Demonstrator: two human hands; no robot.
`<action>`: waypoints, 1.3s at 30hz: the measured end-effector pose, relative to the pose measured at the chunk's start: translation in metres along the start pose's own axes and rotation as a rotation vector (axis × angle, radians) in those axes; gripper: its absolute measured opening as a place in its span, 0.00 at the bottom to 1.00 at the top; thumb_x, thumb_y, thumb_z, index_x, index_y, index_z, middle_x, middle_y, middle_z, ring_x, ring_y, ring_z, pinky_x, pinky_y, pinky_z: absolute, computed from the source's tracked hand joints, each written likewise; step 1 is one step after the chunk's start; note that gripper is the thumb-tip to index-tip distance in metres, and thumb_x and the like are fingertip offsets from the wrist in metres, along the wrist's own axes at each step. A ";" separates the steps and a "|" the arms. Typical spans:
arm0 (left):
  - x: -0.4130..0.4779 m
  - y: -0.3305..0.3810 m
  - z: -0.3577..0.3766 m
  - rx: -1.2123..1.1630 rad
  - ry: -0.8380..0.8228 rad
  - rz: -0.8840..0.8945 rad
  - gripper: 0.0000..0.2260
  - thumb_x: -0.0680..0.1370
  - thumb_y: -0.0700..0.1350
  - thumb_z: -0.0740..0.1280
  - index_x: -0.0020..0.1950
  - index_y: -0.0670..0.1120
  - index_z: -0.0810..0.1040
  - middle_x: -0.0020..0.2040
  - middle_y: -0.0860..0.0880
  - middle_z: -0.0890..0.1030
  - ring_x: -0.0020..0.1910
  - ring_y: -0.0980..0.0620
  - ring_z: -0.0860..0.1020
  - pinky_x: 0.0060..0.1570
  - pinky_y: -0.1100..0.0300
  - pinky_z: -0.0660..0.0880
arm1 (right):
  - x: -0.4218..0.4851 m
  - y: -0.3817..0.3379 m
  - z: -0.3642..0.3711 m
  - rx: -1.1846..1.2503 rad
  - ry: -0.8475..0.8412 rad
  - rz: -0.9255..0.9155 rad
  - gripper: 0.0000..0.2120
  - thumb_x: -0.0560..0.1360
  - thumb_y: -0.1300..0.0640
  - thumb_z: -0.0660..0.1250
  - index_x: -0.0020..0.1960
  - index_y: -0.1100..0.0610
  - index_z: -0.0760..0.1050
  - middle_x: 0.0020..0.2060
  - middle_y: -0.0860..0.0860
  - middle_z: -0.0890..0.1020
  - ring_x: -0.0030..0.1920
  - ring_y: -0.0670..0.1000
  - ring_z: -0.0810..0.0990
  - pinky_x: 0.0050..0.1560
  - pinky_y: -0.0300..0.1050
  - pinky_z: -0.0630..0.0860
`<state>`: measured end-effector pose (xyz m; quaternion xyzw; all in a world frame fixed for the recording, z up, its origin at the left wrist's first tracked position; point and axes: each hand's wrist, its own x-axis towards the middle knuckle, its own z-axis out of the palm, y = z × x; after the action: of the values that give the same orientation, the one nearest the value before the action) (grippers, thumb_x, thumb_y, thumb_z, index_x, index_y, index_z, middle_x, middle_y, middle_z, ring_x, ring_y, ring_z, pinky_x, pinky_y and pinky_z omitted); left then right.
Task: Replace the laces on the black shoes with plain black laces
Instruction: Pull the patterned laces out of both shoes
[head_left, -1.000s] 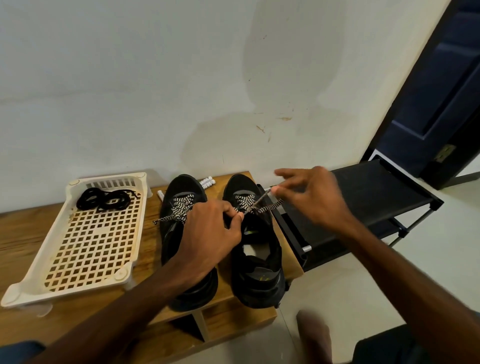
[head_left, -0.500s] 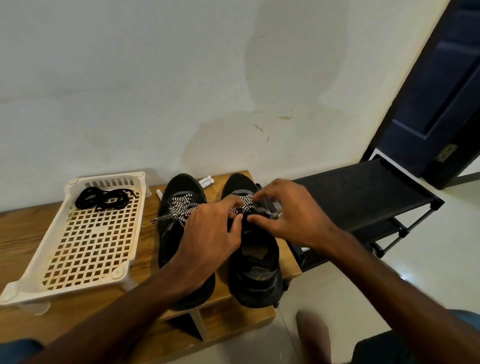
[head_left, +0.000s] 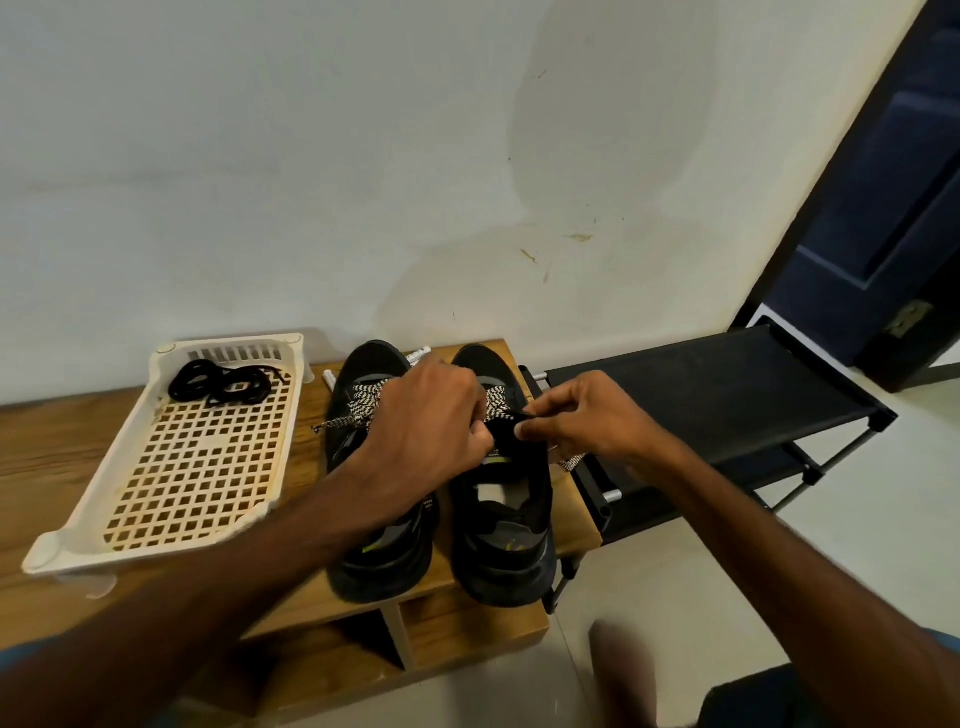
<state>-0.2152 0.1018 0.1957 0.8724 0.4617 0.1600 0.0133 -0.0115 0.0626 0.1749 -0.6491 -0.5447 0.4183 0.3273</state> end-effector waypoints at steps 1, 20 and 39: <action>0.003 0.001 0.000 0.014 -0.008 0.008 0.07 0.73 0.49 0.70 0.46 0.53 0.87 0.40 0.54 0.82 0.47 0.53 0.79 0.45 0.52 0.81 | -0.001 0.000 -0.002 0.066 -0.032 0.028 0.08 0.73 0.62 0.76 0.51 0.63 0.85 0.45 0.54 0.88 0.45 0.52 0.88 0.42 0.41 0.83; 0.003 0.008 0.026 0.137 0.185 0.249 0.05 0.76 0.48 0.75 0.46 0.48 0.87 0.43 0.50 0.82 0.50 0.50 0.78 0.33 0.60 0.67 | 0.012 0.002 0.003 -0.029 -0.017 0.022 0.06 0.76 0.61 0.74 0.51 0.62 0.85 0.44 0.55 0.88 0.44 0.53 0.88 0.47 0.51 0.86; 0.006 -0.029 0.023 -0.536 0.221 -0.244 0.03 0.73 0.50 0.76 0.43 0.52 0.86 0.39 0.58 0.84 0.42 0.59 0.81 0.51 0.52 0.80 | 0.004 0.013 0.007 -0.056 0.079 -0.049 0.03 0.74 0.60 0.76 0.48 0.57 0.85 0.42 0.52 0.87 0.43 0.50 0.87 0.43 0.43 0.84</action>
<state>-0.2284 0.1261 0.1703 0.7532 0.5031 0.3670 0.2117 -0.0119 0.0641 0.1591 -0.6603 -0.5585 0.3689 0.3405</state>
